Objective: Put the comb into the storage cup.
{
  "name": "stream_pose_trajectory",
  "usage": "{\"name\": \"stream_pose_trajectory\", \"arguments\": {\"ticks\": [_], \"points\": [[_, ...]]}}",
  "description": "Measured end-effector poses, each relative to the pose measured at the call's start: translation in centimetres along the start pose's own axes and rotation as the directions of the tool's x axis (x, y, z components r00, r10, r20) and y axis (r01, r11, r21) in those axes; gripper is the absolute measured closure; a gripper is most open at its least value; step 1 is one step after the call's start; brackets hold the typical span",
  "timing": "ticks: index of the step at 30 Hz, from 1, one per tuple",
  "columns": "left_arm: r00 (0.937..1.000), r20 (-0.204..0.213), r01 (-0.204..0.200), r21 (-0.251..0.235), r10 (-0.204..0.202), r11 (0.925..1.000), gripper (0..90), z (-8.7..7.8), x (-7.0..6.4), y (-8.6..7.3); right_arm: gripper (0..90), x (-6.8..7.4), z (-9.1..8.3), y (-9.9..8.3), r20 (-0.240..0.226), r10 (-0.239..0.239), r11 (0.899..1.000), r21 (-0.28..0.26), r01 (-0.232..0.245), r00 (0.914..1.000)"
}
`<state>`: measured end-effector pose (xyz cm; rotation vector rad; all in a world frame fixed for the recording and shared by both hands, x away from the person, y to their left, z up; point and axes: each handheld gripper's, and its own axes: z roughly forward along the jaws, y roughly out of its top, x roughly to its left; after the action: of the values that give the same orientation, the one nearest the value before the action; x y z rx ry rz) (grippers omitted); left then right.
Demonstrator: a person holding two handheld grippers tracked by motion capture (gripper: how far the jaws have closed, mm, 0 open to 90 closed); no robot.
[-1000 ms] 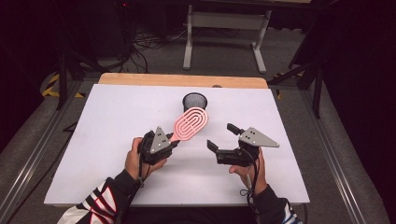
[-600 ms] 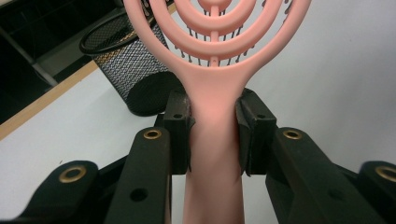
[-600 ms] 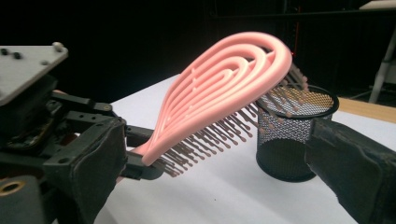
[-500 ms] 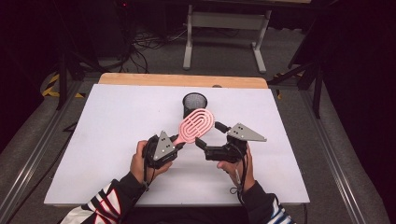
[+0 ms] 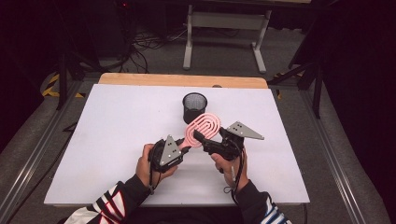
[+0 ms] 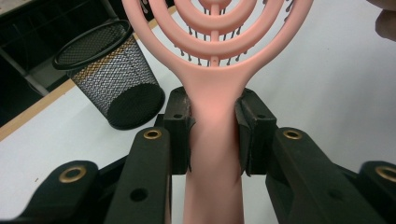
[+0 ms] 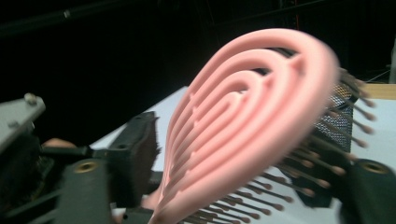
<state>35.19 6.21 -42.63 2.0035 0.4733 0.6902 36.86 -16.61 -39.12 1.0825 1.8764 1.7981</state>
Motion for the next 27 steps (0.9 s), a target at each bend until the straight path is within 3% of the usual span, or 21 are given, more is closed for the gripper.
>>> {"name": "stream_pose_trajectory", "arguments": {"ticks": [4, 10, 17, 22, 27], "points": [[0.9999, -0.008, -0.008, -0.006, 0.008, 0.9999, 69.9, 0.1, -0.1, -0.1, 50.1, -0.3, -0.4, 0.0, -0.018, 0.059, 0.997, -0.052, -0.060, 0.9981], [0.9995, -0.018, -0.025, -0.003, 0.025, 0.9997, 69.8, 0.5, -0.3, -0.4, 56.3, -0.2, -0.6, -0.4, -0.056, 0.085, 0.994, -0.060, -0.088, 0.9948], [0.9995, -0.010, -0.029, -0.018, 0.029, 0.9994, 69.8, 0.8, -0.3, -0.5, 61.3, 1.1, -0.9, -0.5, -0.082, 0.010, 0.997, -0.069, -0.016, 0.9966], [0.9996, 0.006, -0.029, -0.031, 0.029, 0.9991, 69.0, 0.9, -0.3, -0.6, 62.5, 1.5, -1.0, -0.4, -0.101, -0.008, 0.997, -0.074, 0.001, 0.9948], [0.9994, 0.022, -0.025, -0.030, 0.026, 0.9992, 58.1, 1.2, -0.2, -0.7, 62.6, 1.6, -1.4, -0.1, -0.103, -0.035, 0.996, -0.083, 0.026, 0.9940]]}}
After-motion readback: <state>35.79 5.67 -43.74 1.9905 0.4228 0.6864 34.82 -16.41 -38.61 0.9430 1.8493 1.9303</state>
